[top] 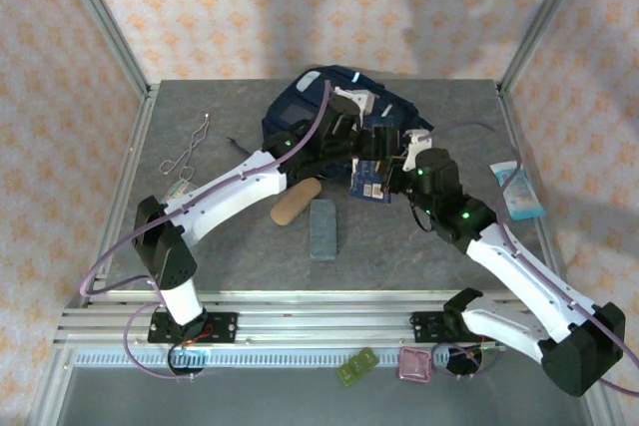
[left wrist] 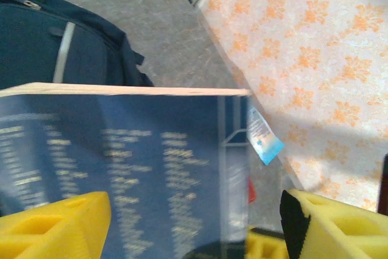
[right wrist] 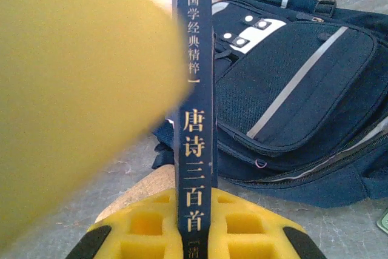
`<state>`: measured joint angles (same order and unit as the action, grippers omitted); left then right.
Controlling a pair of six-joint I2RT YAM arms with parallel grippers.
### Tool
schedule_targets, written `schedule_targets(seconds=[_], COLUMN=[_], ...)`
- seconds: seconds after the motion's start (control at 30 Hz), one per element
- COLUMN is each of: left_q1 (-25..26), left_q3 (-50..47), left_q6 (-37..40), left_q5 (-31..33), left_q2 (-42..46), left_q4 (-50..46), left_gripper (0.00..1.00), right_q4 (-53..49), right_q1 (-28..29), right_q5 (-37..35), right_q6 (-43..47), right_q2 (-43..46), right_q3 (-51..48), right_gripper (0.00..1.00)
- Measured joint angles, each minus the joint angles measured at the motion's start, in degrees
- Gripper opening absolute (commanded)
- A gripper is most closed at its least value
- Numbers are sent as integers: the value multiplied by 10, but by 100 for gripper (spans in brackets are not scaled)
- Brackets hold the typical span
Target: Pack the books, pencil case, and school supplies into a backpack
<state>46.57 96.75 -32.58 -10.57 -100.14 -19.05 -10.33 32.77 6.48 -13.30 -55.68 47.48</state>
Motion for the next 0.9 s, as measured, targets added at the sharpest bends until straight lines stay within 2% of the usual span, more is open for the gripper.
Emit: schedule_targets(seconds=[0.1, 0.33, 0.43, 0.47, 0.53, 0.63, 0.7, 0.73, 0.83, 0.9], left_q1=[4, 4, 4, 4, 5, 14, 14, 14, 13, 5], left_q3=[13, 41, 48, 48, 48, 49, 49, 49, 48, 42], left_q6=[-2, -5, -9, -9, -16, -16, -16, -15, -14, -6], left_q5=[1, 28, 47, 55, 56, 68, 70, 70, 71, 69], left_q2=[-5, -13, -22, -23, -24, -24, -24, -24, -24, -24], left_q4=[-9, -28, -35, -37, -38, -39, -39, -39, -39, -34], left_gripper=[74, 62, 48, 35, 21, 6, 0, 0, 0, 0], right_q4=[5, 19, 21, 22, 21, 17, 15, 15, 14, 21], right_q1=[21, 76, 93, 98, 105, 111, 113, 113, 113, 113], right_q5=[-34, -102, -134, -143, -151, -162, -167, -169, -172, -174], right_q6=[5, 19, 24, 26, 29, 36, 45, 46, 47, 43], right_q2=[-6, -9, -12, -13, -14, -16, -16, -16, -16, -11], right_q3=[3, 4, 4, 4, 4, 4, 4, 4, 4, 4], right_gripper=[0, 0, 0, 0, 0, 0, 0, 4, 36, 51])
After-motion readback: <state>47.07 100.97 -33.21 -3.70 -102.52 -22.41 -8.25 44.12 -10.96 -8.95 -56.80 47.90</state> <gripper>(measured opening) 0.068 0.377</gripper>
